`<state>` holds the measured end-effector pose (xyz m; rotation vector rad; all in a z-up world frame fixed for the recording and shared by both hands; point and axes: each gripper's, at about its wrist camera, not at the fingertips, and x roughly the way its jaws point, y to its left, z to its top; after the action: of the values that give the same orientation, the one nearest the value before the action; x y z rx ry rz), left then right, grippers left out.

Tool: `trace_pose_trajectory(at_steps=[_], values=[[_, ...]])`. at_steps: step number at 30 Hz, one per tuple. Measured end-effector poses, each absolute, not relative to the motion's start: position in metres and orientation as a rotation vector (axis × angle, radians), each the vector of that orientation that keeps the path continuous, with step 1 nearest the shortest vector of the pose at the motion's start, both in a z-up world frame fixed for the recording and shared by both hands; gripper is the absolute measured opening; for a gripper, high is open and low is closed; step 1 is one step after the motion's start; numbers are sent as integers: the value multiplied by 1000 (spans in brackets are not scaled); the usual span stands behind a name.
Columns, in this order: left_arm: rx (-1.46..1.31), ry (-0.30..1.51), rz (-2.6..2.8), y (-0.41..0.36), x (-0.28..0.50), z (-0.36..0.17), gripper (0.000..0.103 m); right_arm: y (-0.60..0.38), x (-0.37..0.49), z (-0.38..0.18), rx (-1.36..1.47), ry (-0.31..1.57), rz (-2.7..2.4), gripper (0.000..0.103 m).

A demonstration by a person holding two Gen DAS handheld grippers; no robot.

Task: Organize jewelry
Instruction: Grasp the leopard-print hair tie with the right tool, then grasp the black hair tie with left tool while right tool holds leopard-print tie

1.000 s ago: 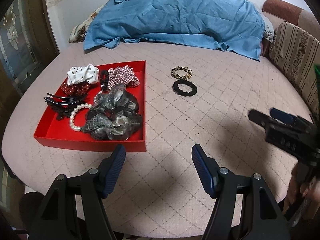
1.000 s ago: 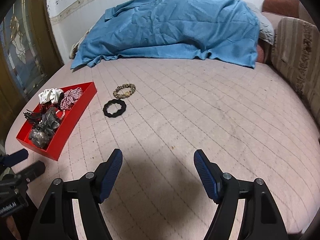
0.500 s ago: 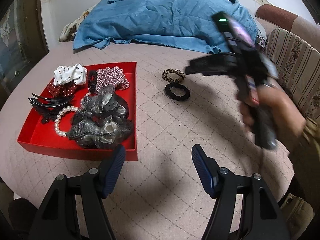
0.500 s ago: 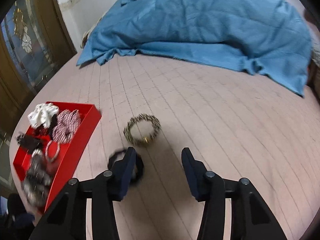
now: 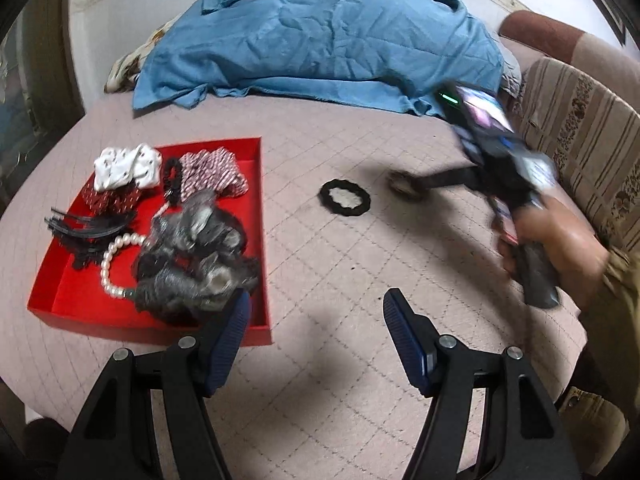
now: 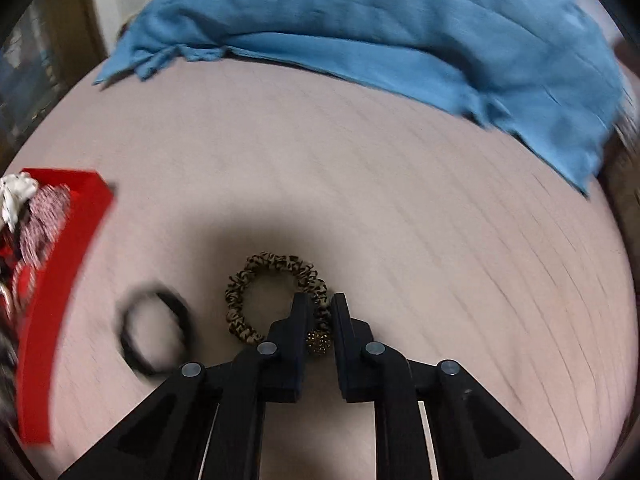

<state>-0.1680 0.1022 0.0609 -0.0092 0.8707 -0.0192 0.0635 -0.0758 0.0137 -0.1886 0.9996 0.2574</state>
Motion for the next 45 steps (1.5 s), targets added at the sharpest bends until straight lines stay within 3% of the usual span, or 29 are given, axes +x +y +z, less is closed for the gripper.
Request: trace_pose_trajectory(at_steps=[8, 20, 26, 29, 33, 37, 39, 41, 42, 45], values=[[7, 903, -21, 82, -156, 63, 68, -174, -1, 15, -75, 1007, 197, 13], [51, 928, 30, 75, -92, 72, 68, -186, -6, 12, 58, 958, 246, 17], [59, 1009, 63, 84, -38, 47, 67, -189, -6, 12, 112, 962, 282, 31], [58, 1056, 78, 85, -17, 30, 60, -189, -6, 11, 119, 961, 289, 31], [74, 1112, 81, 83, 6, 10, 41, -189, -3, 10, 131, 958, 297, 31], [89, 1119, 83, 79, 18, -2, 34, -186, -1, 9, 124, 955, 302, 31], [82, 1117, 66, 77, 21, -2, 20, -186, 1, 9, 122, 953, 307, 31], [79, 1115, 51, 74, 21, -1, 9, -185, 2, 8, 114, 950, 314, 21], [76, 1116, 40, 72, 20, -1, 8, -185, 2, 8, 119, 952, 319, 9], [64, 1108, 7, 66, 13, 4, 8, -188, 2, 8, 152, 944, 335, 9]])
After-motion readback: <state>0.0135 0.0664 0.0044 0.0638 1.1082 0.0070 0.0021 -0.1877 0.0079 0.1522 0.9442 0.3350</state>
